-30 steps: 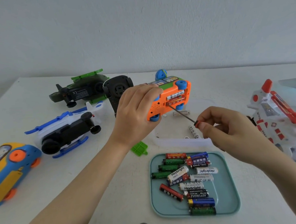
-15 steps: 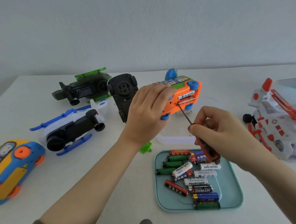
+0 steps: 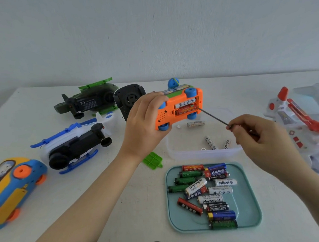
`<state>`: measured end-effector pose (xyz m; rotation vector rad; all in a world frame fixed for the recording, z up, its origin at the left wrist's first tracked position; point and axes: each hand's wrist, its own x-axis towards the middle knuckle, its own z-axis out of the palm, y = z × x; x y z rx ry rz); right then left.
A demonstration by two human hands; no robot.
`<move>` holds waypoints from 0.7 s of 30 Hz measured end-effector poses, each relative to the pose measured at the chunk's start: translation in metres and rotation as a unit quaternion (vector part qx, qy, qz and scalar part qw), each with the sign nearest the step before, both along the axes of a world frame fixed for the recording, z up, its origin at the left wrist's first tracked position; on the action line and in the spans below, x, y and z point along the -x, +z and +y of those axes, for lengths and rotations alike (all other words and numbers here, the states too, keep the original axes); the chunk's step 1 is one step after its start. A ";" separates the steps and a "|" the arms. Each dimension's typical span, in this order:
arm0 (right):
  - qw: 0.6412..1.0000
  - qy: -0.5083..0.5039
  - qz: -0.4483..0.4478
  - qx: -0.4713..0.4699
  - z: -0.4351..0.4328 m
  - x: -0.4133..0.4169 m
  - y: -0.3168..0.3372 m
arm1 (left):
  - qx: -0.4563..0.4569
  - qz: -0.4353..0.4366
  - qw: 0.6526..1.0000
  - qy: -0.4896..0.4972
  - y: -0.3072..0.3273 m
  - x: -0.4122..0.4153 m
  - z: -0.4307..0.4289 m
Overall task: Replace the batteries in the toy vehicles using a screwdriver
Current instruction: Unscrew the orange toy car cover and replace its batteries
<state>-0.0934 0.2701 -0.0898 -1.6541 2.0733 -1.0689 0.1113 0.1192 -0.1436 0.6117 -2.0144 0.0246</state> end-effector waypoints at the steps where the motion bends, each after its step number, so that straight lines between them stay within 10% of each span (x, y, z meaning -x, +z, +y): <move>1: 1.000 -0.001 0.004 0.003 0.000 0.001 -0.001 | 0.001 -0.001 1.000 -0.001 0.000 0.000 0.000; 21: 0.992 0.030 0.122 0.028 -0.003 0.001 0.016 | 0.169 -0.080 0.981 -0.051 0.004 0.005 -0.006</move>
